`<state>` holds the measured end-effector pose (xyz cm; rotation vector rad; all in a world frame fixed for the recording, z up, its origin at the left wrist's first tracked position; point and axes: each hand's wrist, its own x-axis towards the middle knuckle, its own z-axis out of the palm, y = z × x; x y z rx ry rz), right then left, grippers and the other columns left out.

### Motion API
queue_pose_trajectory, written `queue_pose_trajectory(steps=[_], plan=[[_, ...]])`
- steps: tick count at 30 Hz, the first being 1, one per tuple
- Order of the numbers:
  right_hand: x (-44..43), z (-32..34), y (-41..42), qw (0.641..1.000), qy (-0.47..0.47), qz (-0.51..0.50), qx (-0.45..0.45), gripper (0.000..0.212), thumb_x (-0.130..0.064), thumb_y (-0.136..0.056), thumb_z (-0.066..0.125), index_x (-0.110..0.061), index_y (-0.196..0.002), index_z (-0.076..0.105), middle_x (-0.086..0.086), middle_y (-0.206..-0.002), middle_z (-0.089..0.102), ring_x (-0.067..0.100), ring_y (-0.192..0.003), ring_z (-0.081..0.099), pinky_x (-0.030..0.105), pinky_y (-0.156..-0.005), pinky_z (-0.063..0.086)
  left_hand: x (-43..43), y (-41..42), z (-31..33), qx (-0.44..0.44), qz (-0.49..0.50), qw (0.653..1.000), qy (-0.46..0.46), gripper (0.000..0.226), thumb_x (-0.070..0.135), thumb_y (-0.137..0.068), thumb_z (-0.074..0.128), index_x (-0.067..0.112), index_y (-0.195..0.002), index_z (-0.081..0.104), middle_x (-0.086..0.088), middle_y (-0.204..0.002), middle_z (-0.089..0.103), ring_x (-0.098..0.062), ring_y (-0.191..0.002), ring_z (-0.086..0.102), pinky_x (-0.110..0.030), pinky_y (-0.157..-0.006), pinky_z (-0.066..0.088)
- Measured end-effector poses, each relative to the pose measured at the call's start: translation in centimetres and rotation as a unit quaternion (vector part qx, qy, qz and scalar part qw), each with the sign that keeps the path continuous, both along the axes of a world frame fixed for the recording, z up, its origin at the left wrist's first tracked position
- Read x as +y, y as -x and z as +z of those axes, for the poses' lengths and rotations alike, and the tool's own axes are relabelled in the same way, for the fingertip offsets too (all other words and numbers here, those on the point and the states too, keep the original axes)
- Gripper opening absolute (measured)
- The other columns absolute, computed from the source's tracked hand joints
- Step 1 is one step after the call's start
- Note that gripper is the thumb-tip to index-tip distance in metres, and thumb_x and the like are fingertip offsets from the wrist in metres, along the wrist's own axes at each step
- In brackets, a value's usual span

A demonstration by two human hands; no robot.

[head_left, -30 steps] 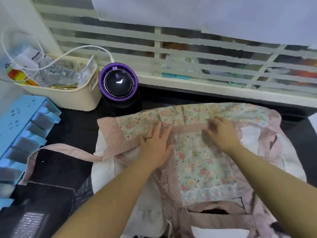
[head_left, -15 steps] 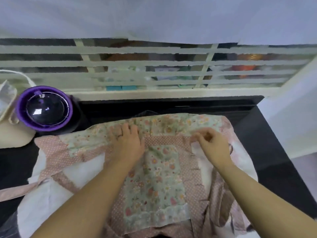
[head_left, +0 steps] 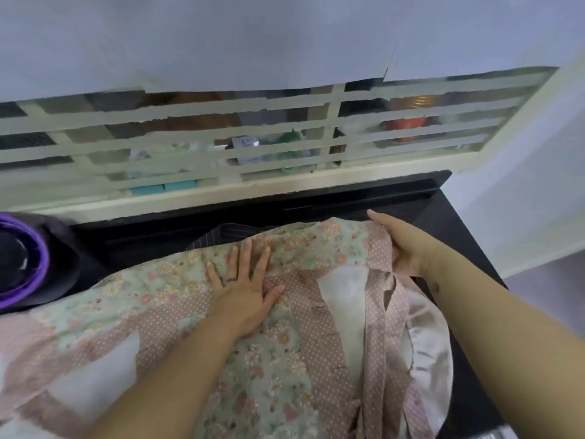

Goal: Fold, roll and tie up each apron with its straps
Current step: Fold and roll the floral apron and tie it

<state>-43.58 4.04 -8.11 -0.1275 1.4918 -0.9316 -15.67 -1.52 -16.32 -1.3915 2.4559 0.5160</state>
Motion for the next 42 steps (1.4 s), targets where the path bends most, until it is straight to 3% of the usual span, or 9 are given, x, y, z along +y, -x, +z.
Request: queue_pose_trajectory(steps=[4, 10, 14, 19, 22, 27, 31, 39, 42], plan=[[0.1, 0.4, -1.0, 0.997, 0.008, 0.001, -0.074, 0.051, -0.033, -0.087, 0.058, -0.002, -0.127, 0.058, 0.019, -0.121, 0.064, 0.033, -0.108, 0.064, 0.042, -0.086, 0.054, 0.1, 0.1, 0.4, -0.006, 0.000, 1.000, -0.003, 0.070, 0.069, -0.091, 0.009, 0.039, -0.133, -0.037, 0.004, -0.141, -0.051, -0.021, -0.138, -0.037, -0.056, -0.097, -0.032], [0.2, 0.2, -2.1, 0.961, 0.138, -0.173, -0.165, 0.039, -0.033, -0.087, 0.062, 0.001, -0.074, 0.075, 0.021, -0.088, 0.071, 0.031, -0.072, 0.072, 0.044, -0.054, 0.058, 0.0, 0.2, 0.5, -0.018, 0.006, 1.000, -0.013, 0.069, 0.072, -0.084, 0.002, 0.042, -0.126, -0.044, 0.006, -0.136, -0.056, -0.020, -0.136, -0.038, -0.058, -0.101, -0.030], [0.9, -1.2, 0.6, 0.937, 0.193, -0.231, -0.176, 0.063, -0.011, -0.023, 0.092, -0.009, -0.081, 0.070, 0.012, -0.092, 0.071, 0.029, -0.081, 0.070, 0.047, -0.070, 0.058, -0.1, 0.1, 0.4, -0.007, 0.004, 1.000, -0.015, 0.068, 0.075, -0.073, -0.010, 0.044, -0.119, -0.049, 0.009, -0.130, -0.060, -0.019, -0.135, -0.040, -0.055, -0.096, -0.035], [0.4, -1.0, 1.0, 0.979, 0.160, -0.098, 0.085, 0.009, -0.008, -0.089, 0.056, -0.010, -0.088, 0.064, 0.004, -0.092, 0.067, 0.020, -0.079, 0.060, 0.026, -0.064, 0.052, -0.1, 0.0, 0.1, -0.006, -0.001, 1.000, -0.016, 0.079, 0.083, -0.057, -0.028, 0.044, -0.124, -0.047, 0.008, -0.135, -0.057, -0.021, -0.138, -0.037, -0.053, -0.092, -0.037], [0.0, -2.3, 1.6, 0.931, 0.106, -0.012, 0.349, 0.019, -0.008, -0.090, 0.057, -0.016, -0.105, 0.064, 0.003, -0.146, 0.040, 0.023, -0.094, 0.065, 0.026, -0.069, 0.050, -0.2, 0.5, 0.7, -0.005, 0.018, 1.000, -0.025, 0.077, 0.078, -0.079, -0.002, 0.041, -0.140, -0.032, 0.005, -0.144, -0.048, -0.023, -0.141, -0.032, -0.060, -0.102, -0.026], [3.0, -2.3, 2.9, 0.896, 0.078, -0.076, 0.431, 0.030, -0.015, -0.096, 0.052, -0.011, -0.125, 0.055, -0.002, -0.115, 0.056, 0.014, -0.106, 0.053, 0.027, -0.088, 0.041, 0.2, 3.4, 2.6, 0.072, -0.070, 0.993, 0.056, 0.079, 0.069, -0.081, -0.005, 0.032, -0.151, -0.012, 0.005, -0.156, -0.027, -0.017, -0.143, -0.027, -0.053, -0.112, -0.020], [8.3, -3.3, 3.3, 0.903, -0.054, -0.003, 0.425, 0.025, -0.026, -0.088, 0.064, -0.007, -0.104, 0.062, 0.002, -0.094, 0.060, 0.018, -0.084, 0.056, 0.032, -0.077, 0.046, 1.6, 6.6, 3.3, 0.127, -0.155, 0.979, 0.028, 0.065, 0.041, -0.100, 0.033, 0.025, -0.153, 0.000, 0.005, -0.160, -0.011, -0.022, -0.146, 0.013, -0.039, -0.117, 0.021], [13.0, -3.1, 1.3, 0.911, -0.002, 0.074, 0.406, 0.043, -0.034, -0.092, 0.058, -0.002, -0.066, 0.049, 0.015, -0.067, 0.049, 0.017, -0.059, 0.044, 0.024, -0.054, 0.034, 1.6, 11.9, 2.2, 0.077, -0.021, 0.997, 0.012, 0.066, 0.049, -0.088, 0.047, 0.026, -0.145, 0.024, -0.010, -0.145, 0.038, -0.036, -0.124, 0.047, -0.062, -0.107, 0.028], [13.8, -3.1, 2.1, 0.948, -0.029, 0.029, 0.316, 0.062, -0.050, -0.094, 0.048, 0.011, -0.088, 0.062, 0.025, -0.082, 0.063, 0.029, -0.070, 0.064, 0.029, -0.062, 0.041, 1.2, 12.8, 2.4, 0.103, 0.022, 0.994, 0.009, 0.053, 0.051, -0.091, 0.045, 0.022, -0.134, 0.042, -0.014, -0.131, 0.050, -0.037, -0.114, 0.053, -0.055, -0.099, 0.040]])
